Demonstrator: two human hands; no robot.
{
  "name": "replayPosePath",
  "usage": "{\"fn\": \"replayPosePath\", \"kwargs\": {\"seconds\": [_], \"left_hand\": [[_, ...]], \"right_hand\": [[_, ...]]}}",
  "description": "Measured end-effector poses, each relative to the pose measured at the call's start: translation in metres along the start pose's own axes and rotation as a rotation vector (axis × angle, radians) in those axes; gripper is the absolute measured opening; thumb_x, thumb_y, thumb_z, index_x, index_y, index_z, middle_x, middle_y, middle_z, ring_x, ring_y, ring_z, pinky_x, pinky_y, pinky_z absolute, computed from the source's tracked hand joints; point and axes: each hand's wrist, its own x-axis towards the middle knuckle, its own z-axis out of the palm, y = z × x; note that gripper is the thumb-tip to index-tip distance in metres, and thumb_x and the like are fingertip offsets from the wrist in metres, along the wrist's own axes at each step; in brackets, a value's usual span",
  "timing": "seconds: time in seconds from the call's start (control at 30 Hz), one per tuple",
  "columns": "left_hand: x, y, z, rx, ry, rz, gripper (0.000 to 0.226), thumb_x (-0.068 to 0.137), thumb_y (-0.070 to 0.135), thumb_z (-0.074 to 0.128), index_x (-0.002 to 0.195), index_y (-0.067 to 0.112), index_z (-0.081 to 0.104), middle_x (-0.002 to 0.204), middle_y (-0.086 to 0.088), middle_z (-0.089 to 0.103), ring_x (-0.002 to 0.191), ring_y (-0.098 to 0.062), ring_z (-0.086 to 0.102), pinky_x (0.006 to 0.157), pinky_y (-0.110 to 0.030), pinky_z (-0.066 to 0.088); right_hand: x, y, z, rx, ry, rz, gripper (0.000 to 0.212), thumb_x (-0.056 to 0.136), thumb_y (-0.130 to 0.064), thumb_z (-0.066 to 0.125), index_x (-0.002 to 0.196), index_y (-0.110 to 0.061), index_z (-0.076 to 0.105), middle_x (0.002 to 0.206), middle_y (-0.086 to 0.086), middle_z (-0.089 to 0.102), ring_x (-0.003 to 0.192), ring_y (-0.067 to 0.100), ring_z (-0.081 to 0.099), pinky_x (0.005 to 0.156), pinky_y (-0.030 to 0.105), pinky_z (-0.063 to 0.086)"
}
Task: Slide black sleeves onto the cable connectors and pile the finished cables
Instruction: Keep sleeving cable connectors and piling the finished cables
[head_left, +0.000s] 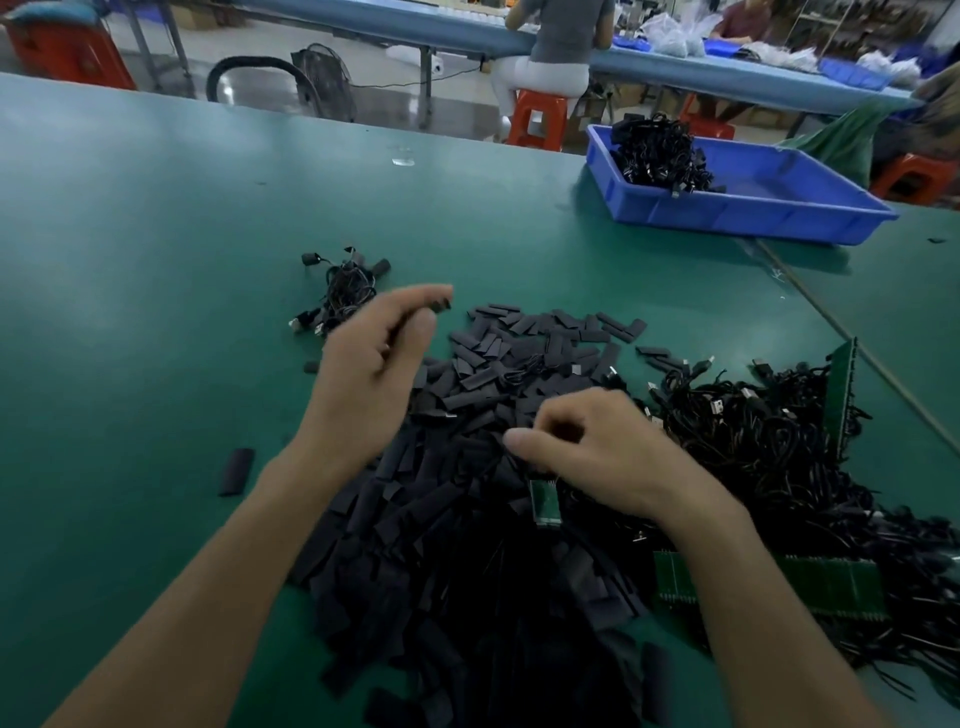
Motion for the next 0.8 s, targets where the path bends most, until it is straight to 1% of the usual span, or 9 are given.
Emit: {"fn": "replayPosePath", "kwargs": {"seconds": [0.1,0.13,0.2,0.27,0.4,0.47,0.57,0.7,0.8], "left_hand": [[-0.014,-0.008,0.004,0.018,-0.179,-0.071,0.038,0.103,0.015,0.042,0.137,0.030,0.051,0.082,0.019,0.062,0.066,-0.005,0.054,0.063,-0.016,0.045],[-0.017,-0.008,0.005,0.005,-0.218,-0.097,0.038,0.104,0.012,0.043,0.134,0.033,0.051,0.083,0.015,0.064,0.070,-0.007,0.058,0.069,-0.019,0.049],[-0.018,-0.009,0.007,0.010,-0.267,-0.153,0.033,0.105,0.010,0.046,0.119,0.039,0.051,0.086,0.011,0.069,0.075,-0.010,0.065,0.075,-0.024,0.054],[-0.017,-0.011,0.008,0.027,-0.294,-0.197,0.022,0.103,0.011,0.050,0.102,0.033,0.048,0.090,0.013,0.072,0.076,-0.009,0.069,0.073,-0.021,0.054],[-0.014,-0.017,0.009,0.115,-0.304,-0.224,0.017,0.097,0.017,0.064,0.091,0.032,0.057,0.085,0.009,0.072,0.075,-0.007,0.069,0.073,-0.025,0.055],[-0.013,-0.019,0.010,0.165,-0.259,-0.215,0.017,0.094,0.018,0.069,0.088,0.032,0.063,0.084,0.006,0.067,0.070,-0.010,0.068,0.074,-0.028,0.056],[-0.012,-0.020,0.012,0.140,-0.197,-0.254,0.018,0.092,0.016,0.072,0.090,0.034,0.067,0.079,0.006,0.068,0.066,-0.009,0.067,0.072,-0.021,0.055],[-0.016,-0.019,0.014,0.162,-0.201,-0.277,0.020,0.090,0.016,0.073,0.098,0.033,0.068,0.069,0.007,0.069,0.067,-0.005,0.067,0.070,-0.018,0.053],[-0.016,-0.017,0.017,0.149,-0.175,-0.282,0.013,0.093,0.016,0.070,0.101,0.026,0.071,0.070,0.008,0.067,0.065,-0.002,0.069,0.068,-0.019,0.055]], "right_hand": [[0.007,-0.008,0.016,-0.232,0.017,-0.045,0.030,0.096,-0.053,0.055,0.083,-0.028,0.064,0.074,-0.012,0.061,0.067,0.005,0.056,0.062,0.029,0.044],[0.009,-0.010,0.019,-0.291,0.008,-0.078,0.018,0.096,-0.047,0.058,0.097,-0.031,0.067,0.088,-0.012,0.063,0.083,0.008,0.059,0.071,0.031,0.046],[0.011,-0.009,0.025,-0.408,-0.095,-0.106,0.029,0.094,-0.045,0.063,0.119,-0.031,0.066,0.107,-0.008,0.058,0.107,0.014,0.054,0.087,0.032,0.045],[0.011,-0.006,0.027,-0.421,-0.170,-0.067,0.039,0.092,-0.050,0.064,0.126,-0.031,0.064,0.110,-0.008,0.053,0.114,0.015,0.050,0.089,0.031,0.043],[0.008,-0.001,0.023,-0.313,-0.215,-0.047,0.045,0.087,-0.050,0.071,0.129,-0.036,0.062,0.102,-0.013,0.050,0.106,0.012,0.049,0.088,0.036,0.047],[0.006,0.000,0.021,-0.270,-0.193,-0.074,0.043,0.086,-0.044,0.074,0.127,-0.038,0.064,0.094,-0.016,0.052,0.095,0.006,0.048,0.081,0.028,0.045],[0.003,-0.001,0.024,-0.276,-0.143,-0.130,0.032,0.089,-0.039,0.072,0.120,-0.036,0.068,0.081,-0.016,0.057,0.080,0.003,0.045,0.070,0.019,0.032],[0.005,-0.004,0.026,-0.308,-0.064,-0.175,0.029,0.099,-0.040,0.057,0.125,-0.030,0.065,0.089,-0.017,0.057,0.089,0.008,0.042,0.087,0.031,0.034],[0.010,-0.006,0.027,-0.335,0.057,-0.173,0.026,0.100,-0.042,0.053,0.113,-0.030,0.072,0.098,-0.009,0.063,0.095,0.016,0.047,0.092,0.038,0.035]]}}
